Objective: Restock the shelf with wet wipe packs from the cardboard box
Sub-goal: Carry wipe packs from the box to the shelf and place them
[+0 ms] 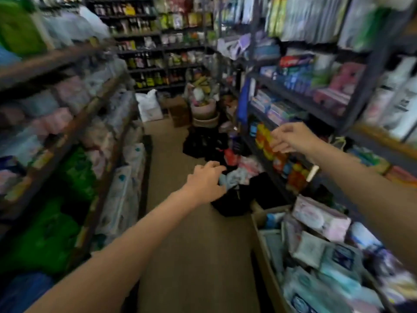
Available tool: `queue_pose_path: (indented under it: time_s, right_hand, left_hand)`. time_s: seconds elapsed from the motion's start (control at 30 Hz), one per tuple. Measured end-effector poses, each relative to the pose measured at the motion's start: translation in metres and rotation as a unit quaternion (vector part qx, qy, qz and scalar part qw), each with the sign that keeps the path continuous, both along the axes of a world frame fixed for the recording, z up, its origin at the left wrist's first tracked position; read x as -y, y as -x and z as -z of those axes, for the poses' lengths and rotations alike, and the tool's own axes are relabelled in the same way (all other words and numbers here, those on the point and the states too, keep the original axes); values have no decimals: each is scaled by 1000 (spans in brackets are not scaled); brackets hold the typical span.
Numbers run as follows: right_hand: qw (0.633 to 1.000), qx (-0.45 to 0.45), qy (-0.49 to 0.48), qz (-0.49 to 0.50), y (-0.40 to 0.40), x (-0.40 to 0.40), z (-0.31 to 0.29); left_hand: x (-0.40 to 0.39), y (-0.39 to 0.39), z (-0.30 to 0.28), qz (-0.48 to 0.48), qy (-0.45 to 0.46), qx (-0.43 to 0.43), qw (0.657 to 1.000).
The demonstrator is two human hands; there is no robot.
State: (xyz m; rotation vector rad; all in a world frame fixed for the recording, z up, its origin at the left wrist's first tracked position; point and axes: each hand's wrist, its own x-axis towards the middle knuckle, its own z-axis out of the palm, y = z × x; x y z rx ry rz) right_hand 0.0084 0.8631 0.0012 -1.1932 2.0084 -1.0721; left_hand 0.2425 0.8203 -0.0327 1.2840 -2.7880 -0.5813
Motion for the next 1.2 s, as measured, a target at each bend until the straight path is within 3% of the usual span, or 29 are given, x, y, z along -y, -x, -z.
queue_pose_path:
  time_s: [0.13, 0.27, 0.43, 0.6, 0.7, 0.77, 0.97, 1.1, 1.2]
  right_hand:
    - [984, -41, -173, 1, 82, -24, 95]
    - [932, -111, -344, -21, 144, -57, 178]
    - [842, 17, -535, 75, 198, -107, 252]
    - [812, 121, -556, 126, 201, -119, 339]
    - [801, 69, -555, 213, 172, -115, 375]
    - [800, 16, -552, 233, 159, -111, 379]
    - [803, 23, -562, 199, 183, -123, 374]
    - [803, 30, -583, 123, 198, -129, 336]
    - [815, 98, -570, 29, 205, -127, 283]
  left_hand:
    - [-2, 92, 63, 53, -85, 17, 995]
    - [3, 179, 123, 69, -155, 47, 984]
    - [-19, 256, 202, 116, -223, 156, 955]
    - [-45, 300, 256, 146, -260, 210, 931]
    - [-53, 309, 271, 130, -287, 212, 925]
    - [-55, 309, 278, 115, -295, 215, 924]
    - [-51, 302, 285, 53, -328, 229, 915]
    - [-53, 306, 259, 40, -346, 185, 919]
    - [-57, 301, 224, -27, -415, 112, 903]
